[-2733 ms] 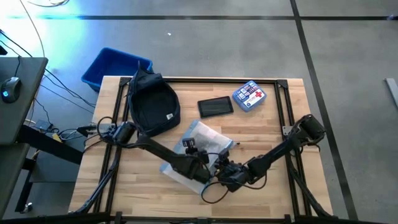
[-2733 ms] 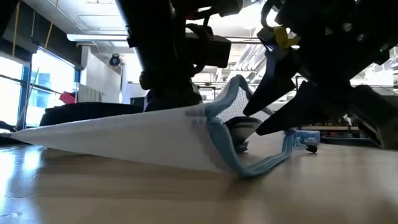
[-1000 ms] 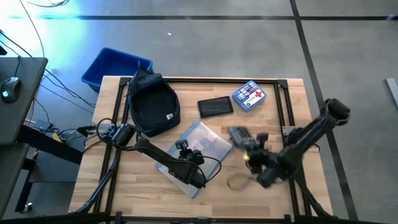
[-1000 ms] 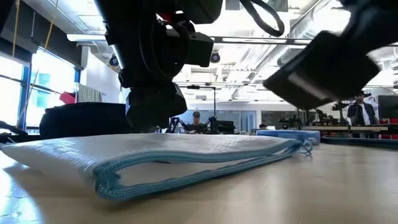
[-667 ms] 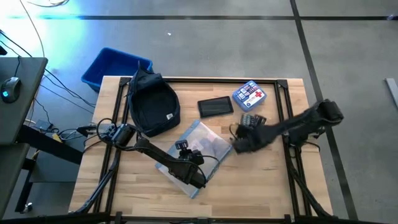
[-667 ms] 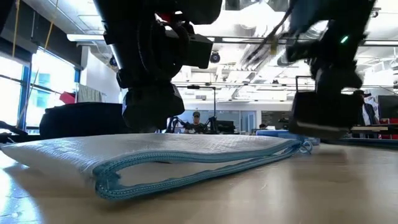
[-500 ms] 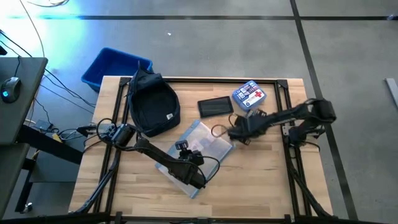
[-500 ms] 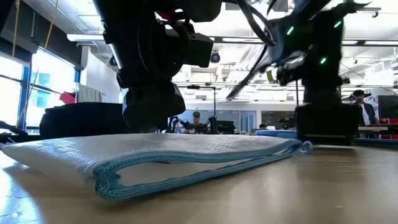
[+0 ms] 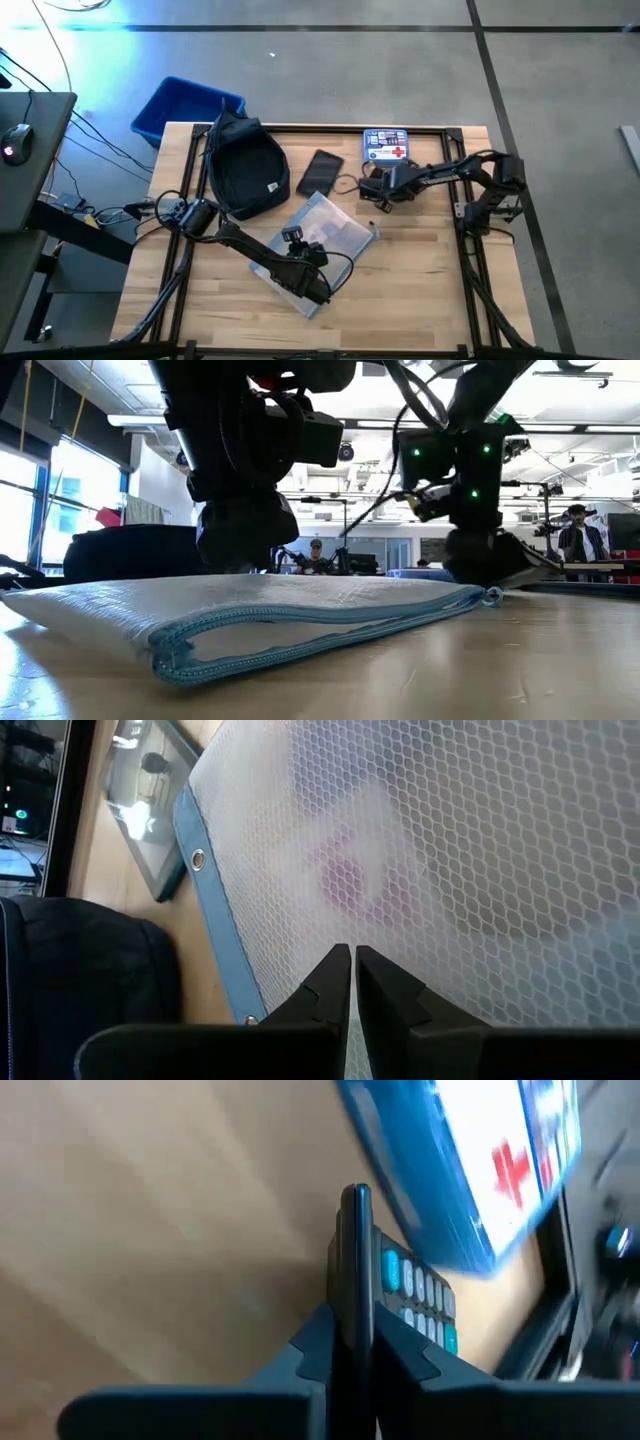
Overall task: Unpack backpack
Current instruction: Remove the black calculator from the transparent zipper bag, then remove the blue chocolate bar from the transparent zipper bag
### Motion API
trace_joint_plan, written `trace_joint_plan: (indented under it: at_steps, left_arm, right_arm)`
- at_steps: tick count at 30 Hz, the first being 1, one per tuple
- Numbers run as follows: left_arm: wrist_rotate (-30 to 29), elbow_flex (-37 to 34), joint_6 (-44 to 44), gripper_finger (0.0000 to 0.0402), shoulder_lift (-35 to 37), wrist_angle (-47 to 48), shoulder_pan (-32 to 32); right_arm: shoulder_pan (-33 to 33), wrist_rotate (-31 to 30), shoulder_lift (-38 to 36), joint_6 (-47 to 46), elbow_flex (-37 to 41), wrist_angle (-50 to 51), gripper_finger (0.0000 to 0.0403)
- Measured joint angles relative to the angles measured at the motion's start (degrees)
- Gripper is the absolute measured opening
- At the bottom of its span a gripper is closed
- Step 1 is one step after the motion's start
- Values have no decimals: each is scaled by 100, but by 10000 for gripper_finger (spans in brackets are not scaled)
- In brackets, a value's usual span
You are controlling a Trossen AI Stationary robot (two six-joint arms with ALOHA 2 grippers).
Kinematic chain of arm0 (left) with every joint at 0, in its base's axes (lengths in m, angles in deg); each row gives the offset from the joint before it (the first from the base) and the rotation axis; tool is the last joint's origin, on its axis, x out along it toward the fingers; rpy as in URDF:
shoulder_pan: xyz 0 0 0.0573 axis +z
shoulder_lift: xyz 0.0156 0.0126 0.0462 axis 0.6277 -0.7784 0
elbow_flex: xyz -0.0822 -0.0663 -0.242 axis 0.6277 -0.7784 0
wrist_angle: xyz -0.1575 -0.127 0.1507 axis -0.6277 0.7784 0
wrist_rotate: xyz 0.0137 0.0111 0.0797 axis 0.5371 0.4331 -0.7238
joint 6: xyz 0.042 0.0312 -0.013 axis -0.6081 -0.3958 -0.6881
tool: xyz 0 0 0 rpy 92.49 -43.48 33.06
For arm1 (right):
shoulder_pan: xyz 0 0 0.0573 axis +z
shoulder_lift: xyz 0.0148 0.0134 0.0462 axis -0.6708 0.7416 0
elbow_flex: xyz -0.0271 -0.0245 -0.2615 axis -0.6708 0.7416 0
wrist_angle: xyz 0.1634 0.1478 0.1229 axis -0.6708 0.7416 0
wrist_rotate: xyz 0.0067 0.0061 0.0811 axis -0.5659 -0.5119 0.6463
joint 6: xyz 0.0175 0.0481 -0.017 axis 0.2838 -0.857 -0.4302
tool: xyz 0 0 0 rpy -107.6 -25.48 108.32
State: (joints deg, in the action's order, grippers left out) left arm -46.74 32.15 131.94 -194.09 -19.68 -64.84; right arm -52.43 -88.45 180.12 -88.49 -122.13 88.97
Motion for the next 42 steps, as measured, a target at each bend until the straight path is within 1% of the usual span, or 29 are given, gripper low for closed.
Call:
trace_joint_plan:
  at_steps: [3, 7, 10, 13, 16, 19, 21, 23, 26, 29, 31, 34, 36, 38, 40, 42]
  left_arm:
    - [0, 0, -2, 0, 0, -11, 0]
    - [21, 0, 0, 0, 0, -17, -4]
    - [30, 0, -4, 0, 0, -22, -33]
    - [33, 0, -4, 0, 0, -29, -58]
    - [33, 0, -7, 0, 0, -35, -70]
    - [60, 0, -7, 0, 0, -41, -74]
    - [118, 0, -9, 0, 0, -45, -74]
    - [145, 0, -9, 0, 0, -52, -74]
    - [151, 2, -9, 0, 2, -55, -72]
    - [155, 2, -9, 0, 2, -49, -72]
    - [269, 7, -12, 0, 3, -10, -72]
    - [538, 135, 36, 0, 20, 232, -98]
    - [581, 353, 164, 0, 34, 440, -153]
    - [566, 585, 234, 0, 46, 487, -269]
    - [592, 725, 424, 0, 48, 165, -403]
    - [611, 730, 951, 0, 48, -542, -515]
  right_arm:
    - [-170, 192, 38, -247, 22, 647, 29]
    - [-514, -11, 31, 48, 12, 668, 31]
    - [-854, -119, 31, 370, 12, 596, 40]
    - [-1151, -125, 31, 729, 12, 487, 70]
    - [-1350, -127, 29, 1148, 12, 339, 116]
    - [-1366, -153, -4, 1369, 12, 326, 161]
    - [-1214, -314, -47, 1344, 12, 352, 184]
    - [-913, -671, -174, 1258, 12, 424, 198]
    - [-229, -1168, -490, 1122, 12, 548, 205]
    - [645, -1323, -854, 903, 10, 594, 204]
    - [1340, -1153, -1075, 758, 8, 570, 201]
    - [2448, -587, -1204, 753, 6, 165, 200]
    - [3155, -147, -1180, 829, 6, -355, 199]
    - [3789, 166, -1078, 945, 6, -1060, 199]
    - [4362, 172, -904, 1034, 5, -1828, 199]
    - [4861, 35, -719, 1100, 6, -2423, 199]
